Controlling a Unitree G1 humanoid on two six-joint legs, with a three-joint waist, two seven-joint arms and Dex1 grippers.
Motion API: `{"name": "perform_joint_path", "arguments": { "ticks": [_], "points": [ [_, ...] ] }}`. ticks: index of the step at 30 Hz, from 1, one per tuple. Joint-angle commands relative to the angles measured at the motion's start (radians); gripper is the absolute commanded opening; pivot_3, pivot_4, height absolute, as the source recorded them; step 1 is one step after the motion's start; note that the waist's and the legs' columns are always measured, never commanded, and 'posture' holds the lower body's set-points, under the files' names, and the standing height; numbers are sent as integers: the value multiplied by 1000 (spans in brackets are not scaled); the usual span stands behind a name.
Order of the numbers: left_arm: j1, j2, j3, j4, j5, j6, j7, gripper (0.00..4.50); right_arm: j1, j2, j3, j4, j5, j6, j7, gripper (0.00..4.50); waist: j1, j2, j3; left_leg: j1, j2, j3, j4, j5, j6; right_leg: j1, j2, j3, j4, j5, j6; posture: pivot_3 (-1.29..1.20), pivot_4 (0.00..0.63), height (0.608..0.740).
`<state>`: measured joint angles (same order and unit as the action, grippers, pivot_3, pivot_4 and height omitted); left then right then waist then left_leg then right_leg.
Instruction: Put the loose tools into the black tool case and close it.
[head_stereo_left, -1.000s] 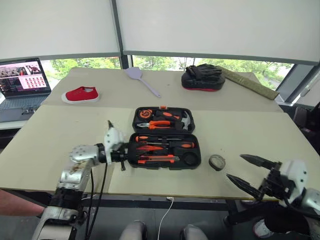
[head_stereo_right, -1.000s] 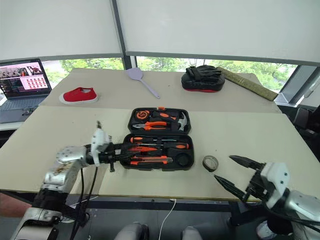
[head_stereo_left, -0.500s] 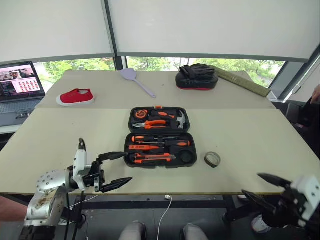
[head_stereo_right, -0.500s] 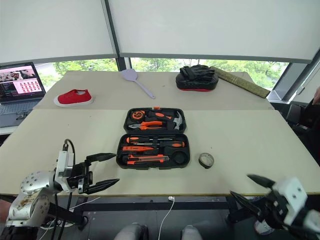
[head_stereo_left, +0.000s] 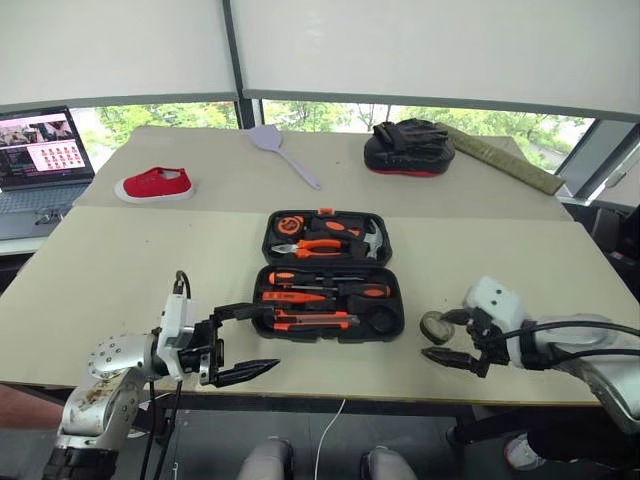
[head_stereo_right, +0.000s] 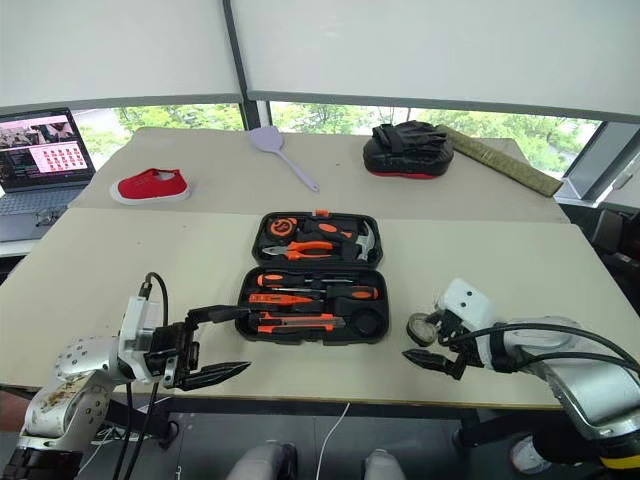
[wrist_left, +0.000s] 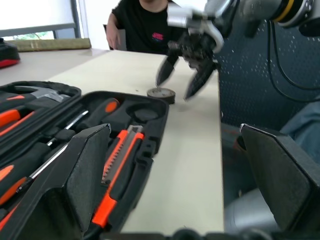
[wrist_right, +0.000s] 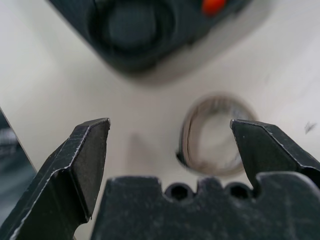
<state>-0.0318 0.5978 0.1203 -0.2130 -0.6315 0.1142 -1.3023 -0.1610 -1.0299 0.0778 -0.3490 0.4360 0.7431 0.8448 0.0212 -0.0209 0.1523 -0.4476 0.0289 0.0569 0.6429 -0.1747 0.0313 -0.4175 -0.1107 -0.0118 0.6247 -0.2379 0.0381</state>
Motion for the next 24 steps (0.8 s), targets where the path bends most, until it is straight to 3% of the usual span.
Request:
{"name": "perform_joint_path", "arguments": {
  "ticks": [1, 3, 6, 17, 20, 24],
  "points": [
    [34, -5, -5, -63, -13, -12, 7, 4464, -53, -9, 50, 39, -72, -13, 21, 4500, -5, 0, 0, 0, 0, 1, 0, 0, 0, 0, 0, 0, 0, 0, 0, 0, 150, 740],
    [39, -11, -6, -70, -7, -17, 19, 4464, -81, 12, 65, 62, -85, -12, 24, 4500, -9, -1, 0, 1, 1, 2, 1, 0, 0, 0, 2, 0, 0, 0, -1, 0, 150, 740],
    [40, -12, -3, -75, -2, -19, 37, 4500, -110, 40, 82, 85, -105, -35, 39, 3780, -9, -1, 1, 2, 4, 3, 3, 1, -1, 0, 4, 0, 1, 0, -2, 0, 150, 740],
    [33, -5, -19, -83, 11, -19, 49, 4500, -109, 39, 29, 93, -111, -116, 128, 46, -9, -1, 1, 2, 5, 6, 3, 3, -3, -1, 5, 1, 1, 4, -6, 0, 150, 740],
    [29, -5, -20, -82, 13, -20, 52, 4500, -154, 30, -1, 27, -30, -94, 220, 16, -9, -1, 1, 2, 5, 6, 3, 3, -3, -1, 5, 1, 2, 4, -6, 0, 150, 740],
    [21, -7, -22, -74, 19, -24, 57, 4500, -341, 134, -10, -26, 139, 85, 211, 16, -24, -2, 1, 2, 7, 4, 3, 3, -3, -3, 9, 4, 2, 5, -5, 0, 150, 740]
  ]
}}
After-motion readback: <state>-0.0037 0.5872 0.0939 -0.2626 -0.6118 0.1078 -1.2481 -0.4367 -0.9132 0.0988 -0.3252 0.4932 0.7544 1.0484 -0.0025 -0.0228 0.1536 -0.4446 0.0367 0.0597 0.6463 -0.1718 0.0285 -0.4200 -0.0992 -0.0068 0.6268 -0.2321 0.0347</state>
